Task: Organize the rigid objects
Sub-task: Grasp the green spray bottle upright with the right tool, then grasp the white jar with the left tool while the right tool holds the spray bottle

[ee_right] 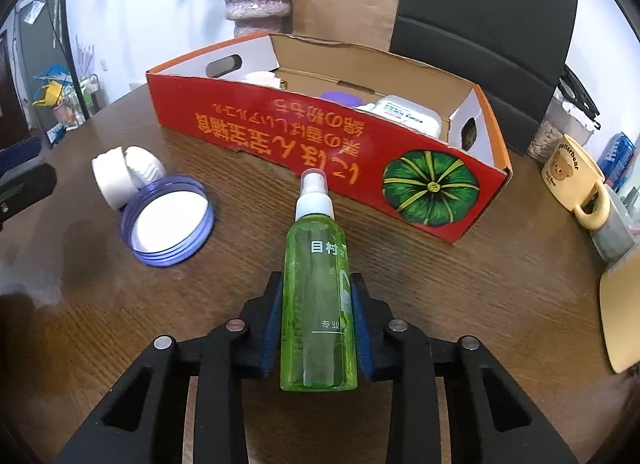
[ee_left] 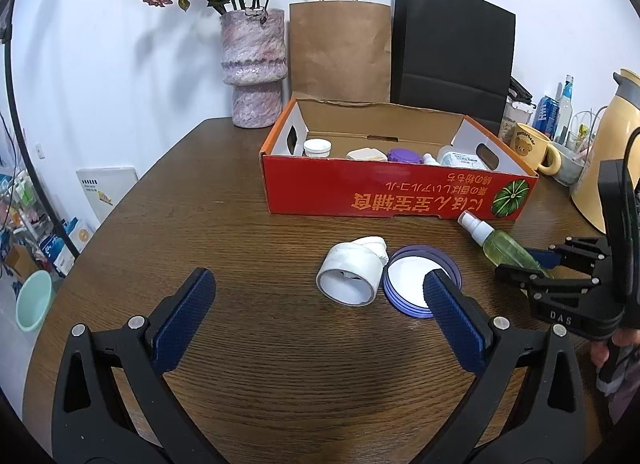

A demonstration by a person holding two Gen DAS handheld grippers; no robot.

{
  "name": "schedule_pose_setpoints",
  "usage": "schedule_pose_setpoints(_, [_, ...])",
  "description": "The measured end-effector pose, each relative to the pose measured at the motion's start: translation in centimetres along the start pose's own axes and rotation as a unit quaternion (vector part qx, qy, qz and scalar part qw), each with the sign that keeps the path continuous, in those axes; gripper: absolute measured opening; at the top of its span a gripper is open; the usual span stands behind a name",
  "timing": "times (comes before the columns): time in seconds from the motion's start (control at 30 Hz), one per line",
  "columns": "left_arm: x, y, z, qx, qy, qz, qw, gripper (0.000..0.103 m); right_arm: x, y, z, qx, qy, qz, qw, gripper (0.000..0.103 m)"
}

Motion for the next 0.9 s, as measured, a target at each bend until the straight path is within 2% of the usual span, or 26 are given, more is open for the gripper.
schedule_pose_setpoints(0.23, [0.0,-0.1,-0.1,0.004,0.002,0.002,1.0000,0.103,1.4,-0.2,-1.4,-0.008,0.018,0.025,0.999,0.035])
schedule_pose_setpoints(0.47, [0.0,-0.2,-0.3,0.005,0.002,0.002,1.0000,0.103,3.4,0.0,-1.9,-0.042,0.040,0.055,0.997,0.035])
schedule_pose_setpoints(0.9, [-1.4,0.2,-0.2,0.002,-0.005,-0.019,0.9998,0.103,5.0,0.5,-2.9,-0.065,0.058,0.069,0.994,0.035])
Point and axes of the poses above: each gripper's, at about its wrist camera, not at the fingertips, and x roughly against the way its jaws point, z to its right, y to its underside, the point moved 3 cm from there along -x, roughly the way its jaws point, and after that the axes turned 14 degrees about x, right-handed, at the moved point
